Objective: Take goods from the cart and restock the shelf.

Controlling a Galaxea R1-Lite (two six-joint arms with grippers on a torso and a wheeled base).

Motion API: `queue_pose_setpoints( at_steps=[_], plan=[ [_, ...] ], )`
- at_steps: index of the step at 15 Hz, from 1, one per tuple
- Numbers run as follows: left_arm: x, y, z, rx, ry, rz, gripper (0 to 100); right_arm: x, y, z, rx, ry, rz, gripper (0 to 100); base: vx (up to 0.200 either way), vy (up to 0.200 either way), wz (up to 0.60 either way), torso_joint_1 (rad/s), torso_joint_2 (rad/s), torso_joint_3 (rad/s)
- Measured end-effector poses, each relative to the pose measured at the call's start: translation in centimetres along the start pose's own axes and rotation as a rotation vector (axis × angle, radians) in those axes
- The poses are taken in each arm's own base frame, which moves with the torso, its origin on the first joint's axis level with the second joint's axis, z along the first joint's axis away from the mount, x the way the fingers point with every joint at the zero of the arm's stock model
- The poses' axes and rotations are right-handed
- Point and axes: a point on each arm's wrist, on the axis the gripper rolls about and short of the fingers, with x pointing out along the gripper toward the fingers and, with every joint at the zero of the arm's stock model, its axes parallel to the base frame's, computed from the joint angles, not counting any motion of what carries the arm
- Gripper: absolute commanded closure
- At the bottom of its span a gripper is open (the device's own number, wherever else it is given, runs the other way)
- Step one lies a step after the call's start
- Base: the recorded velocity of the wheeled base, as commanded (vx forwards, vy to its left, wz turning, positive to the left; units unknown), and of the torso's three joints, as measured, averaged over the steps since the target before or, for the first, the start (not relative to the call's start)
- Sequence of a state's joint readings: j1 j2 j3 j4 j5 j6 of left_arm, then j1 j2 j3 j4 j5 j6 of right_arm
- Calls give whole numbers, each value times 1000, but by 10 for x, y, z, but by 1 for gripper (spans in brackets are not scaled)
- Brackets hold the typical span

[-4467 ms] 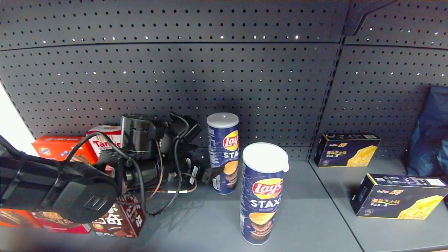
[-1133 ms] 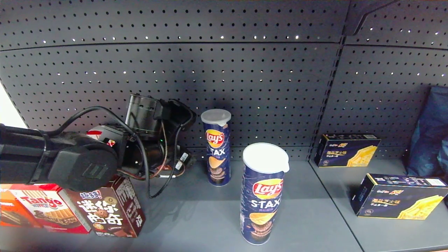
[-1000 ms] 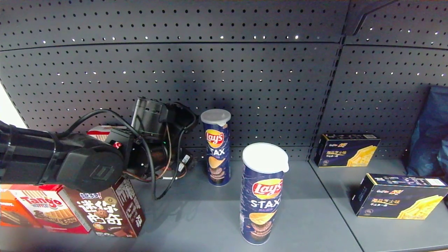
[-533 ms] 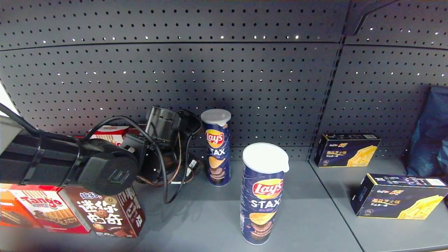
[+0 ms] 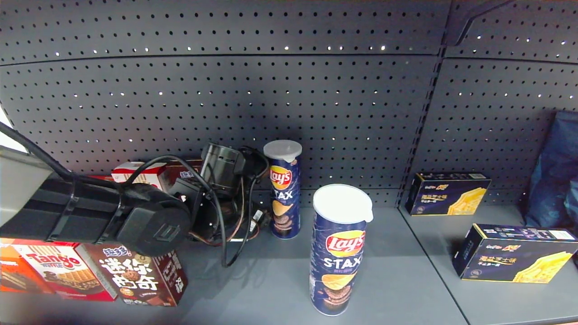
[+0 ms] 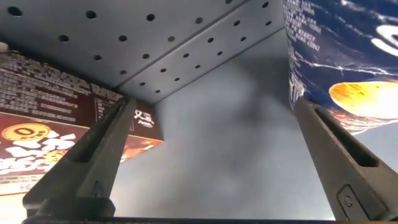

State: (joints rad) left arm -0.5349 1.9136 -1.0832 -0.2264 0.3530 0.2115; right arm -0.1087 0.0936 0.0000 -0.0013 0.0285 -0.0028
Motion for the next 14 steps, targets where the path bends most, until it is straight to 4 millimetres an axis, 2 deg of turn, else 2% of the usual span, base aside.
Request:
queue_pose_setpoints(
  at_steps=[14],
  plan=[
    [5, -23, 9, 9, -22, -41, 0, 0, 0, 0, 0, 0, 0, 0, 0, 0, 0, 0, 0, 0]
  ],
)
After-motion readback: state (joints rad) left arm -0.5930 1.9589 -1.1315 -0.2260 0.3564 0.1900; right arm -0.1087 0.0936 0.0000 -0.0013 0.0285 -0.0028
